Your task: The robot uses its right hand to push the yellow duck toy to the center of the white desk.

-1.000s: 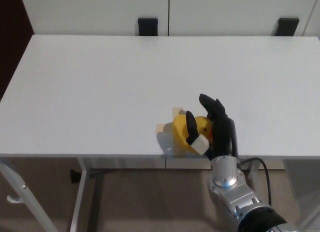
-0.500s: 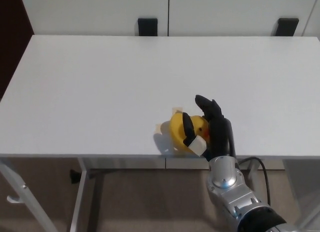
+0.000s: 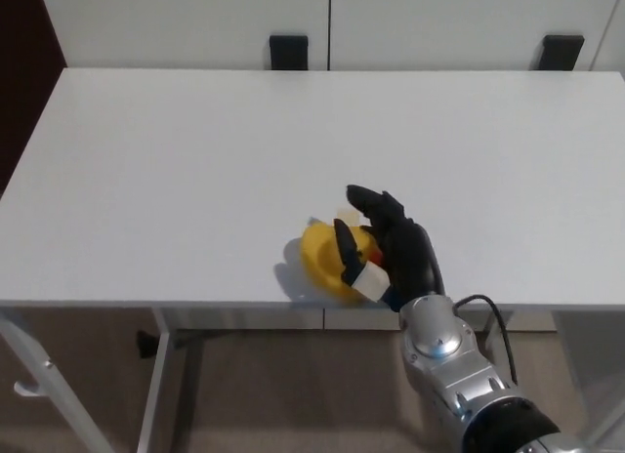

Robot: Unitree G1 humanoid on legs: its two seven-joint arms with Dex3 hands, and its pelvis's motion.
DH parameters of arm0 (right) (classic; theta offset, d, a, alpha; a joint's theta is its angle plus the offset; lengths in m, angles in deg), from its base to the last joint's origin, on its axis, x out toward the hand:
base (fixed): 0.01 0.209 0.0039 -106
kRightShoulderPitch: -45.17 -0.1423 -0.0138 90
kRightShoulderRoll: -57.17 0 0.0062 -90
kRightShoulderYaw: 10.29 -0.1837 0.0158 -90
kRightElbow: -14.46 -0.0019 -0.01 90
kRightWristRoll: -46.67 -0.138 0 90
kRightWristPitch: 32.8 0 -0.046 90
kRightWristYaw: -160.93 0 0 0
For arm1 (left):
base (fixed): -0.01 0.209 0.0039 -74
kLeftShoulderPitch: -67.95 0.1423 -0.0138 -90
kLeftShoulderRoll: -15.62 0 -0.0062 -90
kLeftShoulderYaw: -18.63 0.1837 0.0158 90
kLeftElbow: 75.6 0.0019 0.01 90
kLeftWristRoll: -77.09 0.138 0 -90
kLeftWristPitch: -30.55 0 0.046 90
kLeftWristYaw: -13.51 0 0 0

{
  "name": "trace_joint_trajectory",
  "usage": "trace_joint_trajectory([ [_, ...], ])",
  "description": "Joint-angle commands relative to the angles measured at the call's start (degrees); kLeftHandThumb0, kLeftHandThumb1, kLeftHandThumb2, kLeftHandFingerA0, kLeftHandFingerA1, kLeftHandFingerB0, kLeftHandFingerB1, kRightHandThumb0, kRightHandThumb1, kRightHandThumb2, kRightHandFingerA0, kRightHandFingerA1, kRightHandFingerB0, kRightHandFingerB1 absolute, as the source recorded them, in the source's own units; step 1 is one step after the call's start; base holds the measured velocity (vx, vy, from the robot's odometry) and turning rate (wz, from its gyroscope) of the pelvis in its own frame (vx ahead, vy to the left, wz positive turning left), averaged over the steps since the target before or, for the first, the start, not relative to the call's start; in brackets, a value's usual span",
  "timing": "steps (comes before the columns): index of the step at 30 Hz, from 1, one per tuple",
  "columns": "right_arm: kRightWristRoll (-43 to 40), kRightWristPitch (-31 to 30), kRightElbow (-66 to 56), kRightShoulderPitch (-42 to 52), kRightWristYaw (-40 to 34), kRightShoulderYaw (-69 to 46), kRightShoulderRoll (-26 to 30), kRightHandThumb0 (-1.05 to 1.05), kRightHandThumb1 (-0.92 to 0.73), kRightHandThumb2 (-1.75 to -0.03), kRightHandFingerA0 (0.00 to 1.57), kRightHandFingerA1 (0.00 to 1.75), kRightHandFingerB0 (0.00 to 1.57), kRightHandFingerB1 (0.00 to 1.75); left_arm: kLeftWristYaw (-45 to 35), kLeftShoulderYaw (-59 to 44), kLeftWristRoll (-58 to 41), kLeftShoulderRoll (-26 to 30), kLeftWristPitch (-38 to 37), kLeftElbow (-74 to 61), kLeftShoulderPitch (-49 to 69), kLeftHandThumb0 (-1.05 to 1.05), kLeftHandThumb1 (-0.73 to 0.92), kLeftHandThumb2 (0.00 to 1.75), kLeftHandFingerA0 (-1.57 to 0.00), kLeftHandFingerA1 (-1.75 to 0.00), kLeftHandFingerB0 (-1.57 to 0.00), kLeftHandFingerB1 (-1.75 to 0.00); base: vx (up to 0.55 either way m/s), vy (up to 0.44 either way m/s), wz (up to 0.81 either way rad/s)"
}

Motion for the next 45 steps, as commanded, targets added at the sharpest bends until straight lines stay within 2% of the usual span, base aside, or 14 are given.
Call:
trace_joint_trajectory([
  [1, -0.35, 0.57, -4.66, -3.49, 7.50, -2.18, 6.89, -0.74, -0.92, -0.69, 0.31, 0.40, 0.27, 0.34, 2.14, -0.44, 1.77, 2.65, -6.13, 1.20, 0.12, -0.02, 0.46, 1.07, -0.88, -0.73, -0.95, -0.76, 0.00, 0.000, 0.00],
  [9, 0.58, -0.84, -8.79, -4.45, 6.27, -5.93, 14.88, -0.82, -0.92, -0.68, 0.26, 0.47, 0.30, 0.35, 2.82, -0.39, 1.81, 2.72, -6.66, 1.87, -0.26, 0.01, 0.45, 1.12, -0.90, -0.73, -0.93, -0.75, 0.00, 0.000, 0.00],
  [10, 0.98, -1.19, -9.43, -4.48, 7.12, -6.06, 16.63, -0.80, -0.91, -0.67, 0.03, 0.39, 0.23, 0.34, 2.68, -0.50, 1.64, 2.70, -6.77, 2.07, -0.17, 0.03, 0.42, 1.15, -0.89, -0.75, -0.93, -0.75, 0.00, 0.000, 0.00],
  [12, 1.38, -1.71, -10.28, -4.45, 8.27, -6.23, 18.58, -0.80, -0.91, -0.67, 0.03, 0.39, 0.23, 0.34, 2.53, -0.60, 1.45, 2.69, -6.92, 2.27, -0.06, 0.03, 0.42, 1.15, -0.89, -0.75, -0.93, -0.75, 0.00, 0.000, 0.00],
  [13, 3.26, -1.12, -10.80, -4.14, 8.05, -5.32, 20.61, -0.96, -0.80, -1.12, 0.00, 0.18, 0.15, 0.42, 2.56, -0.64, 1.42, 2.63, -7.18, 2.10, 0.33, -0.01, 0.47, 1.12, -0.87, -0.71, -0.93, -0.75, 0.00, 0.000, 0.00],
  [22, 11.60, 3.82, -12.86, -4.31, 9.48, -0.99, 35.96, -1.05, -0.85, -1.22, 0.00, 0.10, 0.08, 0.03, 2.56, -1.34, 0.76, 1.96, -8.10, 3.13, 0.79, 0.02, 0.44, 1.15, -0.90, -0.72, -0.93, -0.77, 0.00, 0.000, 0.00],
  [29, 4.61, 5.56, -25.89, 2.72, 20.40, -6.49, 47.63, -1.03, -0.84, -1.22, 0.00, 0.04, 0.09, 0.05, 2.39, -2.36, -0.15, 1.18, -8.51, 2.10, 2.41, 0.02, 0.42, 1.19, -0.90, -0.76, -0.93, -0.78, 0.00, 0.000, 0.00],
  [30, 2.21, 6.53, -28.22, 5.30, 22.31, -8.91, 49.93, -0.89, -0.91, -0.75, 0.00, 0.00, 0.03, 0.23, 2.06, -2.54, -0.35, 1.12, -8.95, 2.09, 2.50, 0.04, 0.39, 1.21, -0.89, -0.79, -0.92, -0.79, 0.00, 0.000, 0.00],
  [31, 2.21, 6.53, -28.22, 5.30, 22.31, -8.91, 49.93, -0.89, -0.91, -0.75, 0.00, 0.00, 0.03, 0.23, 2.06, -2.54, -0.35, 1.12, -8.95, 2.09, 2.50, 0.04, 0.39, 1.21, -0.89, -0.79, -0.92, -0.79, 0.00, 0.000, 0.00],
  [34, -5.53, 2.69, -41.94, 21.16, 28.63, -24.38, 59.73, -0.98, -0.79, -1.15, 0.00, 0.14, 0.14, 0.09, 2.37, -3.53, -0.72, 1.09, -9.91, 3.19, 3.98, 0.02, 0.42, 1.19, -0.87, -0.71, -0.91, -0.77, 0.00, 0.000, 0.00],
  [37, -10.57, 7.90, -41.64, 37.39, 32.48, -43.14, 63.82, -0.37, -0.52, -1.08, 0.02, 0.53, 0.00, 0.50, 2.73, -4.54, -1.10, 1.27, -10.47, 3.59, 6.15, 0.01, 0.44, 1.11, -0.91, -0.75, -0.93, -0.76, 0.00, 0.000, 0.00],
  [41, -16.38, 14.59, -34.16, 46.66, 35.71, -54.71, 62.94, -0.36, -0.51, -1.07, 0.03, 0.54, 0.00, 0.50, 2.94, -5.24, -1.57, 1.56, -9.70, 3.36, 6.83, 0.05, 0.40, 1.11, -0.91, -0.78, -0.91, -0.77, 0.00, 0.000, 0.00],
  [42, -17.86, 16.71, -29.46, 52.58, 35.05, -60.15, 62.04, -0.59, -0.73, -0.62, 0.11, 0.52, 0.18, 0.37, 3.30, -5.54, -1.64, 1.97, -9.13, 3.69, 6.84, 0.09, 0.40, 1.16, -0.89, -0.81, -0.91, -0.82, 0.00, 0.000, 0.00],
  [45, -19.50, 18.84, -20.83, 59.41, 31.61, -65.10, 60.25, -0.38, -0.70, -0.62, 0.27, 0.51, 0.25, 0.35, 3.53, -6.03, -1.80, 2.62, -8.88, 4.52, 6.79, 0.08, 0.38, 1.12, -0.89, -0.76, -0.92, -0.79, 0.00, 0.000, 0.00],
])
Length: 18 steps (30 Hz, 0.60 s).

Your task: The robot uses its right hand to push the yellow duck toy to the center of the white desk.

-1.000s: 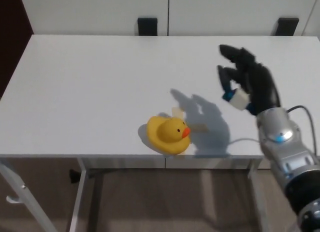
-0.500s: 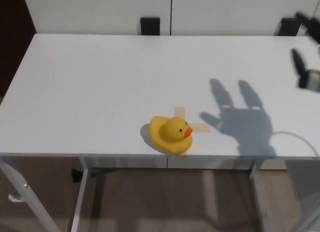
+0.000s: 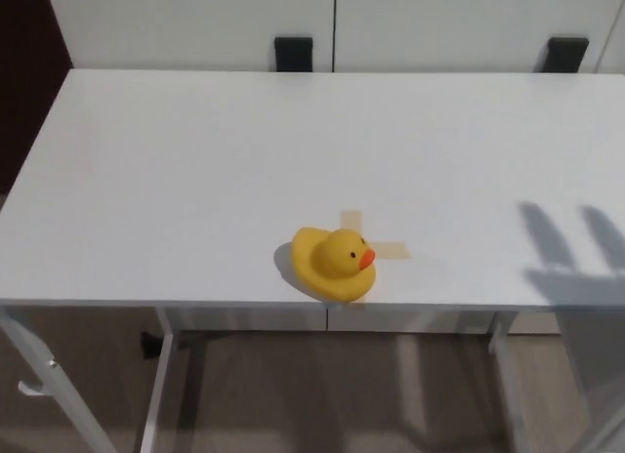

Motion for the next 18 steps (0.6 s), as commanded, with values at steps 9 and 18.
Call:
trace_joint_trajectory([
  [9, -17.33, 23.11, 32.38, 39.56, -5.83, -37.11, -2.46, -0.05, -0.61, -0.76, 0.60, 0.56, 0.60, 0.43, 3.79, -4.25, -0.84, 3.75, -4.73, 4.66, 1.67, 0.04, 0.44, 1.10, -0.89, -0.76, -0.92, -0.77, 0.00, 0.000, 0.02],
  [18, -1.98, 23.38, 36.29, 37.98, -13.77, -20.69, -10.99, -0.04, -0.55, -0.69, 1.10, 0.57, 0.81, 0.52, 6.45, -3.89, 0.55, 5.46, -2.20, 6.59, 0.43, -0.09, 0.59, 0.85, -0.89, -0.79, -0.90, -0.76, 0.00, 0.000, 0.00],
])
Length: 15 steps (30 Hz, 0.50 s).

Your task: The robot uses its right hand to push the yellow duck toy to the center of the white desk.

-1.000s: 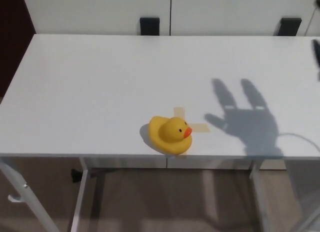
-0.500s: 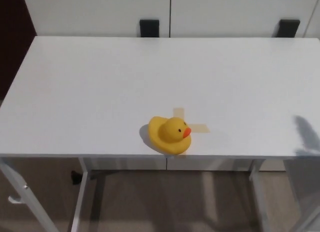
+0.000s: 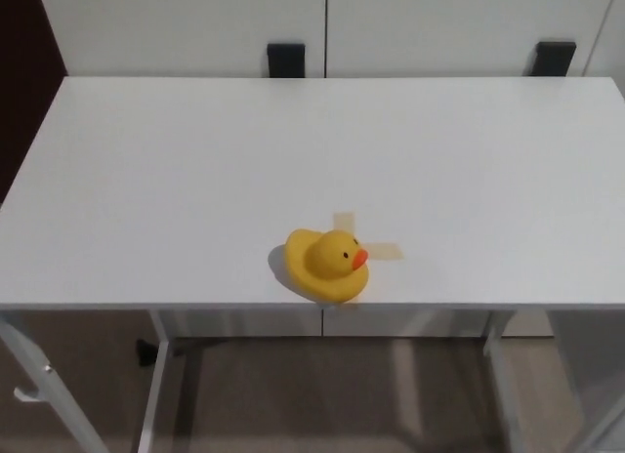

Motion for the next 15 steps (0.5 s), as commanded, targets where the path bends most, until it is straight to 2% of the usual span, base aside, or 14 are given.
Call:
trace_joint_trajectory([
  [1, 5.57, 12.74, 9.82, 1.93, -10.05, 6.94, -6.81, -0.04, -0.55, -0.69, 1.10, 0.57, 0.81, 0.52, 5.03, -1.55, 0.67, 3.87, -1.92, 2.17, -0.33, -0.09, 0.59, 0.85, -0.89, -0.79, -0.90, -0.76, 0.00, 0.000, 0.00],
  [3, 5.92, 12.72, 10.27, 1.60, -9.39, 7.87, -6.90, -0.04, -0.55, -0.69, 1.10, 0.57, 0.81, 0.52, 5.19, -1.50, 0.75, 3.89, -1.74, 1.95, -0.21, -0.09, 0.59, 0.85, -0.89, -0.79, -0.90, -0.76, 0.00, 0.000, 0.00],
  [4, 6.71, 11.39, 10.73, 0.97, -6.83, 10.29, -7.03, -0.04, -0.54, -0.82, 1.08, 0.54, 0.79, 0.49, 5.44, -1.48, 0.88, 4.02, -2.11, 2.90, -0.45, -0.04, 0.50, 0.99, -0.91, -0.79, -0.95, -0.74, 0.00, 0.000, 0.00],
  [6, 7.14, 10.21, 11.66, 0.24, -4.46, 13.45, -6.91, -0.04, -0.54, -0.82, 1.08, 0.54, 0.79, 0.49, 5.70, -1.47, 1.00, 4.18, -2.74, 4.37, -0.89, -0.04, 0.50, 0.99, -0.91, -0.79, -0.95, -0.74, 0.00, 0.000, 0.00],
  [7, 7.88, 8.25, 13.15, -1.32, -3.99, 15.50, -7.17, 0.06, -0.53, -0.80, 1.06, 0.56, 0.80, 0.54, 6.02, -1.17, 1.35, 4.50, -2.56, 5.11, -1.32, -0.04, 0.52, 0.96, -0.90, -0.78, -0.95, -0.74, 0.00, 0.000, 0.00],
  [8, 8.25, 7.06, 14.27, -2.43, -4.09, 16.77, -7.33, 0.06, -0.53, -0.80, 1.06, 0.56, 0.80, 0.54, 6.24, -0.93, 1.60, 4.73, -2.35, 5.51, -1.59, -0.04, 0.52, 0.96, -0.90, -0.78, -0.95, -0.74, 0.00, 0.000, 0.00],
  [9, 8.21, 5.48, 15.50, -3.47, -3.56, 17.81, -7.77, -0.03, -0.56, -0.81, 1.08, 0.57, 0.82, 0.56, 6.22, -0.89, 1.57, 4.81, -2.36, 6.32, -1.81, -0.03, 0.50, 1.01, -0.92, -0.82, -0.93, -0.75, 0.00, 0.000, 0.00],
  [12, 8.34, 3.84, 16.94, -3.51, -2.68, 21.16, -8.81, -0.04, -0.52, -0.88, 1.10, 0.57, 0.85, 0.56, 7.02, -0.40, 1.89, 5.04, -1.78, 8.16, -1.78, -0.04, 0.53, 0.98, -0.92, -0.78, -0.95, -0.71, 0.00, 0.000, 0.00],
  [14, 8.28, 3.92, 16.69, -2.77, -2.17, 22.81, -8.96, -0.04, -0.56, -0.84, 1.10, 0.57, 0.85, 0.55, 7.52, 0.00, 2.27, 5.31, -2.07, 8.80, -1.64, -0.02, 0.51, 1.00, -0.91, -0.76, -0.94, -0.72, 0.01, 0.000, 0.03],
  [15, 8.71, 3.89, 16.78, -2.69, -2.22, 23.92, -9.08, -0.07, -0.56, -0.79, 1.09, 0.58, 0.83, 0.56, 8.16, 0.33, 2.66, 5.68, -1.45, 9.12, -1.75, -0.03, 0.55, 0.93, -0.90, -0.72, -0.94, -0.70, 0.00, 0.000, 0.00],
])
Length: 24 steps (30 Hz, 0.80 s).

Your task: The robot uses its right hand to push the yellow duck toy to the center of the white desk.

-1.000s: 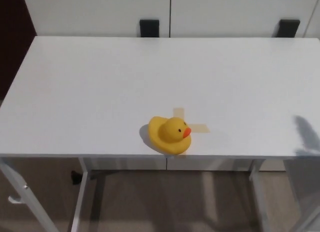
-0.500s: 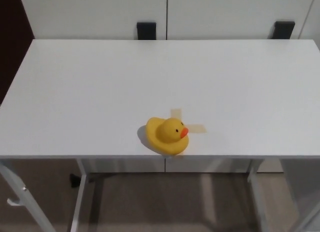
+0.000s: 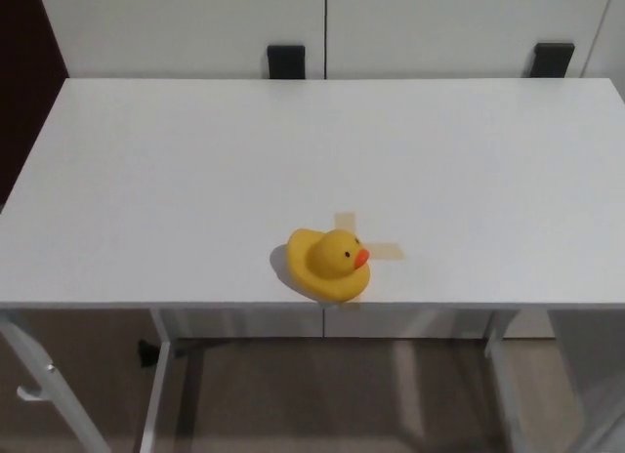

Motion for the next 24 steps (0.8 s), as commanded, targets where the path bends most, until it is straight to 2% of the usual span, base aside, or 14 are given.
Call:
trace_joint_trajectory([
  [1, 2.19, -1.62, 1.10, 0.70, 1.63, 4.73, -0.76, -0.07, -0.56, -0.79, 1.09, 0.58, 0.83, 0.56, 3.10, 1.05, 2.12, 1.98, -1.44, 2.29, 0.08, -0.03, 0.55, 0.93, -0.90, -0.72, -0.94, -0.70, 0.00, 0.000, 0.00],
  [5, 2.15, -1.24, 1.39, 0.82, 1.43, 7.20, -0.60, -0.02, -0.56, -0.77, 1.08, 0.57, 0.82, 0.55, 3.59, 1.43, 2.25, 2.48, -0.96, 2.70, 0.05, -0.03, 0.53, 0.96, -0.90, -0.73, -0.95, -0.71, 0.00, 0.000, 0.00],
  [6, 2.03, -0.66, 1.38, 0.97, 1.40, 7.50, -0.50, -0.09, -0.55, -0.83, 1.09, 0.58, 0.84, 0.56, 3.37, 1.46, 2.19, 2.43, -1.38, 3.08, -0.06, -0.02, 0.54, 0.95, -0.91, -0.76, -0.94, -0.71, 0.00, 0.000, 0.00],
  [9, 1.31, 0.23, 0.85, 1.43, 2.16, 7.82, -0.20, -0.08, -0.57, -0.81, 1.08, 0.57, 0.82, 0.56, 3.07, 1.70, 2.29, 2.31, -2.14, 3.64, -0.27, -0.03, 0.53, 0.96, -0.93, -0.75, -0.92, -0.70, 0.00, 0.000, 0.00],
  [15, 0.44, 0.41, 0.97, 1.38, 2.77, 7.97, -0.04, -0.03, -0.54, -0.87, 1.07, 0.57, 0.82, 0.55, 3.14, 1.54, 1.81, 2.10, -1.84, 3.09, -0.12, -0.05, 0.56, 0.94, -0.91, -0.75, -0.95, -0.72, 0.00, 0.000, 0.00],
  [16, 0.18, 0.16, 0.90, 1.25, 3.26, 7.90, -0.06, -0.03, -0.55, -0.88, 1.07, 0.56, 0.81, 0.55, 3.10, 1.46, 1.73, 2.17, -1.65, 3.29, -0.22, -0.07, 0.59, 0.83, -0.90, -0.73, -0.93, -0.73, 0.00, 0.000, 0.00],
  [22, -0.12, -0.52, 1.43, 0.42, 4.30, 7.93, -0.53, 0.00, -0.57, -0.86, 1.05, 0.56, 0.81, 0.55, 3.12, 1.30, 1.57, 2.60, -1.03, 3.12, -0.77, -0.08, 0.57, 0.83, -0.92, -0.76, -0.95, -0.75, 0.00, 0.000, 0.00],
  [23, -0.16, -0.34, 1.33, 0.52, 4.52, 7.93, -0.54, -0.03, -0.57, -0.83, 1.04, 0.55, 0.80, 0.54, 2.77, 1.33, 1.58, 2.56, -1.77, 2.90, -0.57, -0.03, 0.52, 0.98, -0.91, -0.77, -0.94, -0.73, 0.00, 0.000, 0.00],
  [24, -0.20, -0.10, 1.22, 0.64, 4.81, 7.93, -0.56, -0.03, -0.57, -0.83, 1.04, 0.55, 0.80, 0.54, 2.34, 1.37, 1.60, 2.51, -2.69, 2.63, -0.32, -0.03, 0.52, 0.98, -0.91, -0.77, -0.94, -0.73, 0.00, 0.000, 0.00],
])
